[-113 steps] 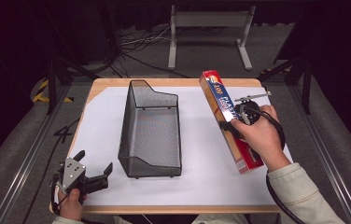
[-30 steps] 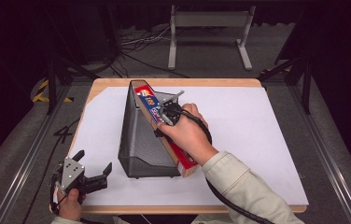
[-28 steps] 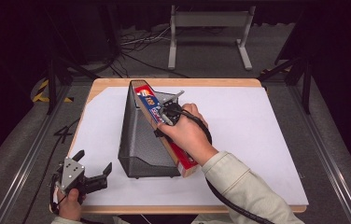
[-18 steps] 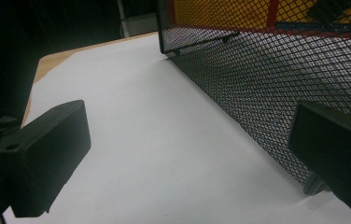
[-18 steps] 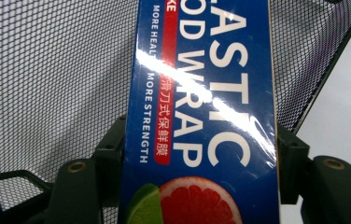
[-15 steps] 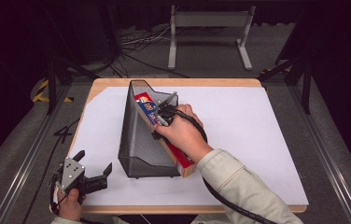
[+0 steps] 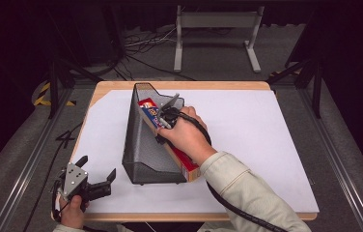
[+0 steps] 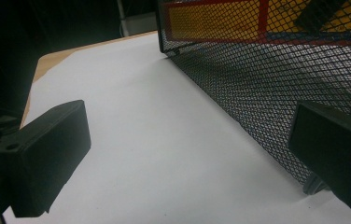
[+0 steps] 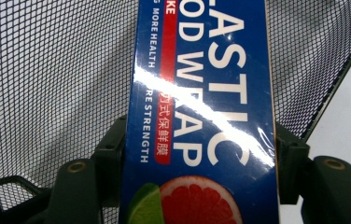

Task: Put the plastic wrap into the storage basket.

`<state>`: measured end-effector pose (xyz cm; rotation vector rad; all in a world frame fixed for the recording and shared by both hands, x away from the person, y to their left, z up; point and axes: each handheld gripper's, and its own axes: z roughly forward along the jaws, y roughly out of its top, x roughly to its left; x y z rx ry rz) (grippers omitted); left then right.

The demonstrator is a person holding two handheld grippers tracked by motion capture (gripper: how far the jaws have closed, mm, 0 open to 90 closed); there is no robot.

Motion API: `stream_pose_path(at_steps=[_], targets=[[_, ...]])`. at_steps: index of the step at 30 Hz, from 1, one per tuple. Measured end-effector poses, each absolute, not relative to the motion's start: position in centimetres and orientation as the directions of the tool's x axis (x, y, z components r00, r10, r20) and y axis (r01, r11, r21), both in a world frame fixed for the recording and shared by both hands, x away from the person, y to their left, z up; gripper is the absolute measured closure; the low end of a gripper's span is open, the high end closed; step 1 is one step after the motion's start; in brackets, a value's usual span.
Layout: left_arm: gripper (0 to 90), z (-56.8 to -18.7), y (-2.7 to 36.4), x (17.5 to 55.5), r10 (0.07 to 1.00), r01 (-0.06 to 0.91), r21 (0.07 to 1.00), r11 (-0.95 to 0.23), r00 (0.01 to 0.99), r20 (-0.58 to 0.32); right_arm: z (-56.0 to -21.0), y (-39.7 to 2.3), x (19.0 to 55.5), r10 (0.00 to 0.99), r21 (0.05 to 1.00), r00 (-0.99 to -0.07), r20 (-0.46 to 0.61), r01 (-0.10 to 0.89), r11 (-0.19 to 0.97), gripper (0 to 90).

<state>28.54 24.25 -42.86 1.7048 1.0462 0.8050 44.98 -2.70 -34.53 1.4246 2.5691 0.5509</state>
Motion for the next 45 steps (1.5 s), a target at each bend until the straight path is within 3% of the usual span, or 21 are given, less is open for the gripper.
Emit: stream_pose_path(at_steps=[11, 28, 35, 45], targets=[[0.1, -42.9, 24.3, 28.6, 0.906, 0.285, 0.940, -0.187, 0.419, 0.053, -34.8, -2.7, 45.1, 0.833, 0.370, -0.551, 0.044, 0.784, 0.499, 36.0], [0.0, -43.0, 24.2, 28.7, 0.906, 0.289, 0.939, -0.187, 0.420, 0.051, -33.5, -3.4, 44.6, 0.813, 0.472, -0.579, 0.066, 0.736, 0.486, 22.6], [0.1, -43.0, 24.3, 28.6, 0.909, 0.290, 0.940, -0.182, 0.415, 0.048, -32.0, -4.1, 44.3, 0.800, 0.541, -0.595, 0.078, 0.699, 0.468, 21.3], [0.0, -43.0, 24.2, 28.6, 0.908, 0.289, 0.939, -0.187, 0.416, 0.053, -29.6, -6.4, 43.1, 0.736, 0.757, -0.670, 0.098, 0.530, 0.382, 21.3]])
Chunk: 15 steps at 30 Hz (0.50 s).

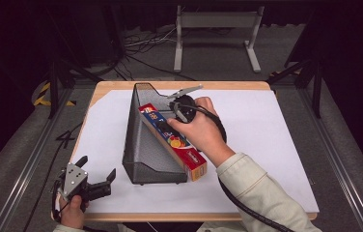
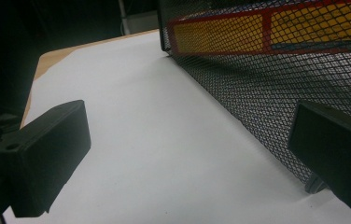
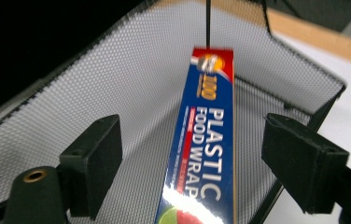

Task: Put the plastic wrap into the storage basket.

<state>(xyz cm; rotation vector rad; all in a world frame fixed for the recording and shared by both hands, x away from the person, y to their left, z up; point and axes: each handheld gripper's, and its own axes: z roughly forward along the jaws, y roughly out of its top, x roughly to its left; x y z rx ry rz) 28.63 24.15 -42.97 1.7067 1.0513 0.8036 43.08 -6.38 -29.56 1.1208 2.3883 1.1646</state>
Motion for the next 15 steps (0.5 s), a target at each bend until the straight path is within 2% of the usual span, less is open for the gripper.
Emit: stream_pose_path(at_steps=[8, 15], targets=[[0.0, -43.0, 24.0, 28.8, 0.905, 0.289, 0.938, -0.191, 0.421, 0.055, -28.8, -8.5, 41.7, 0.699, 0.822, -0.707, 0.109, 0.459, 0.337, 20.9], [0.0, -42.9, 24.1, 28.7, 0.906, 0.289, 0.939, -0.189, 0.420, 0.053, -28.4, -10.5, 40.7, 0.679, 0.840, -0.727, 0.105, 0.430, 0.330, 19.3]])
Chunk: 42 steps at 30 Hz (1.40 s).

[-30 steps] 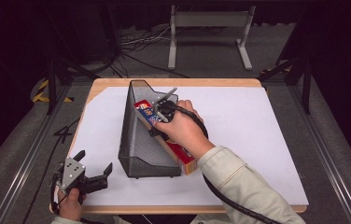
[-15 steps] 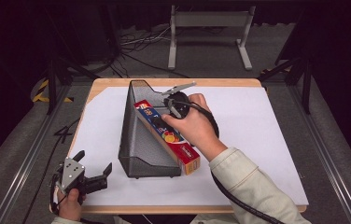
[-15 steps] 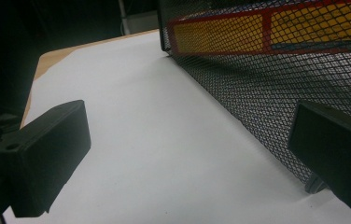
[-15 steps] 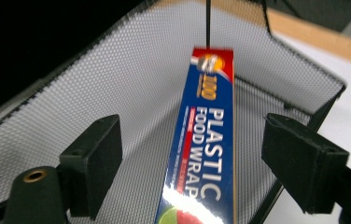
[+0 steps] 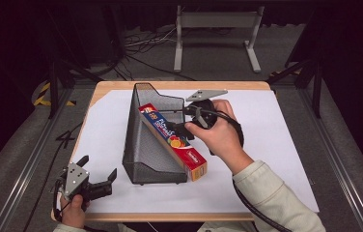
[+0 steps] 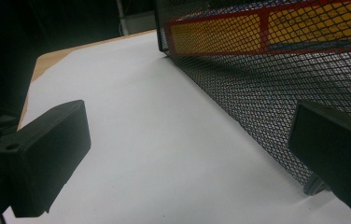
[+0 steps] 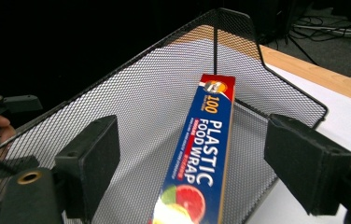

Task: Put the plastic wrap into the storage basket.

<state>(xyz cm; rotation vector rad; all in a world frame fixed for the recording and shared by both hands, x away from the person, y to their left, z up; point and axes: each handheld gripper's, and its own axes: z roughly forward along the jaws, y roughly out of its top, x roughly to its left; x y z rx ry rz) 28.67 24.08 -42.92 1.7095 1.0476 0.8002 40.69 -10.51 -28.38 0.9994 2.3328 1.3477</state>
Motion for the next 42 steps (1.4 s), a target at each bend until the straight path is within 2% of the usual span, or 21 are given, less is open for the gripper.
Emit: stream_pose_path(at_steps=[23, 35, 42], targets=[[0.0, -43.0, 23.8, 28.7, 0.906, 0.294, 0.935, -0.197, 0.419, 0.059, -27.7, -23.3, 36.8, 0.711, 0.880, -0.700, 0.067, 0.377, 0.289, 19.2], [0.1, -43.0, 23.7, 28.8, 0.904, 0.295, 0.932, -0.212, 0.421, 0.073, -29.5, -28.7, 36.2, 0.753, 0.890, -0.653, 0.079, 0.387, 0.242, 18.0], [0.0, -43.1, 23.7, 28.7, 0.905, 0.295, 0.931, -0.216, 0.419, 0.077, -31.8, -30.8, 36.2, 0.764, 0.896, -0.644, 0.040, 0.361, 0.257, 16.5]])
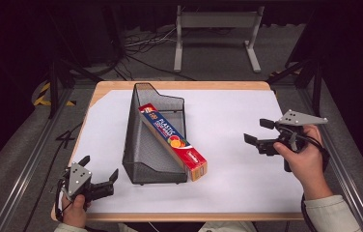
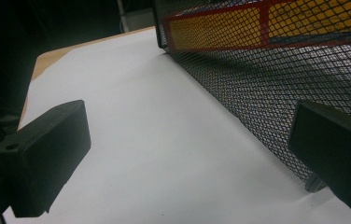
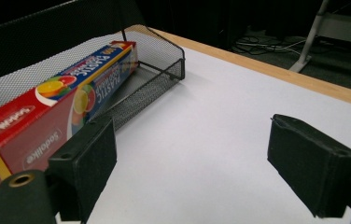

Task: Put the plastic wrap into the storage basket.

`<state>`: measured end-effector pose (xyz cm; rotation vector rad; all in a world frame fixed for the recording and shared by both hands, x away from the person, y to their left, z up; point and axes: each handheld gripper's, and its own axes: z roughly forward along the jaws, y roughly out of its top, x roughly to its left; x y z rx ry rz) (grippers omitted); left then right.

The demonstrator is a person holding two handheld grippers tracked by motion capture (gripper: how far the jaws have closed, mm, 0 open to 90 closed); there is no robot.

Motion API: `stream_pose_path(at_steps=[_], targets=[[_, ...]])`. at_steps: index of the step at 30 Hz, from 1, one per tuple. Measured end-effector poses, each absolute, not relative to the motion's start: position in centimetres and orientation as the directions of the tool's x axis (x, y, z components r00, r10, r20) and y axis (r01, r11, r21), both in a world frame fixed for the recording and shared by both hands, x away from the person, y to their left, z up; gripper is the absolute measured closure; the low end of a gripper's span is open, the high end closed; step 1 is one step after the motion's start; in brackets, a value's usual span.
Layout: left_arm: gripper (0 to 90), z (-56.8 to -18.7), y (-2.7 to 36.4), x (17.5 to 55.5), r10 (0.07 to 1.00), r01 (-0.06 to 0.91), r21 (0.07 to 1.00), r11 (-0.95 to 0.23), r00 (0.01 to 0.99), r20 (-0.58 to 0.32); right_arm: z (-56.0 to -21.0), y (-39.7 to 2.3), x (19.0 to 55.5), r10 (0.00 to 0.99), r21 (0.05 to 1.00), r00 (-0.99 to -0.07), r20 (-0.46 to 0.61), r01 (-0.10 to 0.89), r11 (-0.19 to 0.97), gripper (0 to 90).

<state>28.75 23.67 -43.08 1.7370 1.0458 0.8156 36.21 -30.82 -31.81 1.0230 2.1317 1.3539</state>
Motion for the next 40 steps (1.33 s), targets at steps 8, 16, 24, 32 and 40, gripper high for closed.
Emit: stream_pose_path(at_steps=[8, 16, 24, 32, 40], targets=[[0.1, -43.1, 23.6, 28.7, 0.905, 0.293, 0.929, -0.225, 0.417, 0.087, -35.1, -32.7, 35.6, 0.775, 0.894, -0.630, 0.045, 0.372, 0.251, 15.8], [0.1, -43.1, 23.5, 28.7, 0.904, 0.292, 0.928, -0.231, 0.416, 0.094, -37.9, -34.4, 34.8, 0.792, 0.876, -0.609, 0.049, 0.408, 0.259, 15.7], [0.0, -43.2, 23.4, 28.7, 0.903, 0.292, 0.928, -0.233, 0.419, 0.095, -40.4, -35.4, 34.5, 0.810, 0.876, -0.582, 0.067, 0.423, 0.231, 15.7], [0.0, -43.1, 23.5, 28.7, 0.901, 0.287, 0.930, -0.232, 0.424, 0.094, -41.9, -36.3, 34.4, 0.820, 0.861, -0.564, 0.103, 0.463, 0.211, 13.8], [0.0, -43.1, 23.6, 28.8, 0.898, 0.283, 0.935, -0.212, 0.434, 0.072, -43.2, -36.3, 34.4, 0.824, 0.848, -0.559, 0.090, 0.477, 0.231, 13.9]])
